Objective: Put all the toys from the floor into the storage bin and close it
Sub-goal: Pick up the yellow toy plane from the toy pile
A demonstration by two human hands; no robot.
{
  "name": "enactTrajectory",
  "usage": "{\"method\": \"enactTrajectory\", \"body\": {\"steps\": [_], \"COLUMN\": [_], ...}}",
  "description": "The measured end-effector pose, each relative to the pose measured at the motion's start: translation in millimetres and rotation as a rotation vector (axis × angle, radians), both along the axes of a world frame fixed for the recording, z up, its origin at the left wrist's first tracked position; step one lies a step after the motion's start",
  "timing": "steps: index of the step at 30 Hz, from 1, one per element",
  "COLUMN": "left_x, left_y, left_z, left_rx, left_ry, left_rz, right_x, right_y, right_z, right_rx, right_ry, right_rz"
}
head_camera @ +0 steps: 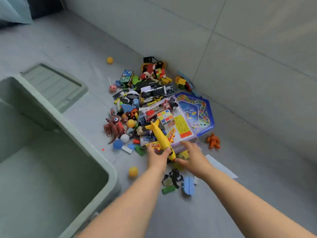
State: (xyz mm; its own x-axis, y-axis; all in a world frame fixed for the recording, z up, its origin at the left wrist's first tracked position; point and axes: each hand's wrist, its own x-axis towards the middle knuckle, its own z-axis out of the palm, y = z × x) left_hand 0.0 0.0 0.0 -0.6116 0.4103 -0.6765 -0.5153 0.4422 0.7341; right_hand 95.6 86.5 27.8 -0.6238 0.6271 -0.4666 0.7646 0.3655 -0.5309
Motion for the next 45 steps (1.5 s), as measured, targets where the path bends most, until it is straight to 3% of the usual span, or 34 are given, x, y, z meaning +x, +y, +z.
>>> {"method": "enactTrajectory", "body": {"steps": [3, 5, 11, 14, 18, 21, 23, 25, 27, 29, 31, 34, 36, 38, 40, 42, 43, 45], "left_x": [-8.4, -17.1, -6.8, -0.8, -5.2, -29.6, -49.9, -74.3, -96.3, -108.7, -113.3, -112.9, -111.9, -109.8, -91.5, -56.8, -39.3, -12.2], "left_y": [15.8, 21.8, 27.6, 32.9, 12.5, -48.3, -113.4, -175.5, -219.0, -231.3, -222.1, -200.8, -185.2, -161.0, -122.5, -73.3, -48.7, 2.7], "left_z": [-47.0, -63.2, -51.3, -23.8, 61.6, 129.1, 154.5, 143.7, 95.6, 41.4, 5.4, -7.6, 16.3, 54.5, 106.9, 138.3, 134.8, 101.1], "left_rx": [-0.034, -0.008, 0.057, 0.087, 0.177, 0.185, 0.153, -0.052, -0.356, -0.426, -0.435, -0.480, -0.518, -0.348, 0.046, 0.369, 0.417, 0.360], "left_ry": [0.051, -0.038, -0.030, 0.058, 0.365, 0.518, 0.609, 0.637, 0.516, 0.310, 0.225, 0.144, 0.179, 0.414, 0.819, 1.038, 1.039, 0.798], "left_rz": [-0.050, -0.035, 0.039, 0.084, 0.124, 0.246, 0.360, 0.429, 0.360, 0.199, 0.103, 0.030, 0.037, 0.212, 0.400, 0.304, 0.166, -0.139], "right_x": [-18.3, -31.9, -35.9, -27.2, -36.5, -58.4, -71.4, -78.9, -80.7, -78.6, -74.9, -62.0, -44.4, -24.2, -9.5, -4.0, -5.9, -16.5], "right_y": [13.1, 9.5, 3.2, -0.9, -19.5, -50.5, -77.5, -91.0, -90.8, -85.3, -79.7, -67.8, -49.1, -18.0, 20.7, 57.7, 72.2, 92.5], "right_z": [-55.6, -77.6, -79.5, -56.7, 16.7, 81.3, 102.5, 97.5, 75.2, 50.0, 35.0, 31.7, 33.1, 32.5, 25.1, 9.1, -0.9, -21.4], "right_rx": [0.039, 0.003, -0.078, -0.116, -0.177, -0.314, -0.356, -0.284, -0.154, -0.071, 0.009, 0.040, -0.021, -0.046, -0.012, 0.042, 0.069, 0.134], "right_ry": [-0.032, -0.018, 0.120, 0.253, 0.488, 0.627, 0.580, 0.516, 0.467, 0.382, 0.240, 0.030, -0.038, -0.067, -0.099, -0.102, -0.089, -0.026], "right_rz": [0.027, 0.023, -0.062, -0.110, -0.134, 0.154, 0.443, 0.604, 0.695, 0.827, 0.925, 0.909, 0.729, 0.544, 0.406, 0.260, 0.191, 0.110]}}
